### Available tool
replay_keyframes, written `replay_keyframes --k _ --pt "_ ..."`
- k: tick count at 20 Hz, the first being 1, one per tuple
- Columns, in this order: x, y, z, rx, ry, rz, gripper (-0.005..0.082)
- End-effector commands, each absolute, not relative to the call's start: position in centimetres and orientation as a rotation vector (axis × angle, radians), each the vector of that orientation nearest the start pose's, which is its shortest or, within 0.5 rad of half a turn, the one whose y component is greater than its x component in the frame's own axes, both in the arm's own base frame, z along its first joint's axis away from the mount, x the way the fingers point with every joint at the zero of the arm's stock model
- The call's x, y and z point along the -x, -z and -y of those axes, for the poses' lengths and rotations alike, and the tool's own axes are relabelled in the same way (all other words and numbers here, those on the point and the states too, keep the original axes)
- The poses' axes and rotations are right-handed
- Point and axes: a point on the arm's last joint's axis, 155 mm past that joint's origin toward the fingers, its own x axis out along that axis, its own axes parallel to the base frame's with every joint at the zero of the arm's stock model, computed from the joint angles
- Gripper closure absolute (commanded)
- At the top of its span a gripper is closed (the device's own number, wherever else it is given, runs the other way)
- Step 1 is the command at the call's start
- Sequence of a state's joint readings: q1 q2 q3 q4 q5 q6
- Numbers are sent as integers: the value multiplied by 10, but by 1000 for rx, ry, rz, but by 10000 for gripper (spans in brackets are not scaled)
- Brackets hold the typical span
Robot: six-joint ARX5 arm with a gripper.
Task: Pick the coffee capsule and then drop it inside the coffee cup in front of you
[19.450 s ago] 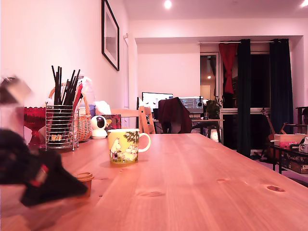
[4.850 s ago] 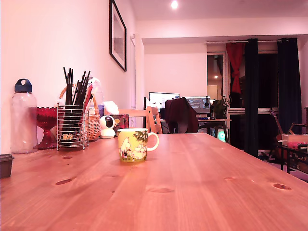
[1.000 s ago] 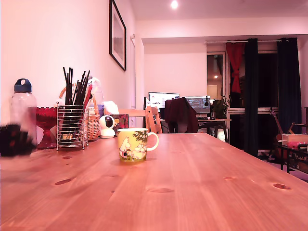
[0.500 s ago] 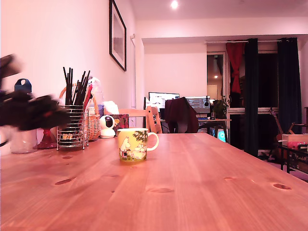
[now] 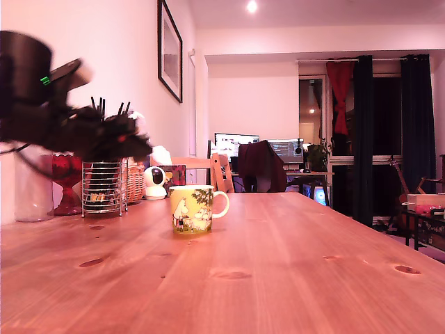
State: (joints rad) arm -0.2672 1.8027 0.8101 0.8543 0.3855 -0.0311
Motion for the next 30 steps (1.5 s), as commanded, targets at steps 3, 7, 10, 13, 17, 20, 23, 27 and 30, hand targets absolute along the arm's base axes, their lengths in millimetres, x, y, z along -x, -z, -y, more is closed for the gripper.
replay_keyframes --k 3,7,10,13,17,20,23,27,30 --pt "-466 -160 210 24 669 -160 572" --pt "-465 -160 217 24 683 -178 572" --pt "-467 -158 219 25 684 -201 572" --pt "-472 -152 221 28 682 -290 572" --pt "-481 -161 227 19 685 -379 572" --pt "-483 -167 232 9 682 -457 572" --pt "-487 -179 236 4 677 -488 572" --pt "-494 -185 238 -8 663 -522 572" --pt "-504 -172 241 -9 660 -596 571"
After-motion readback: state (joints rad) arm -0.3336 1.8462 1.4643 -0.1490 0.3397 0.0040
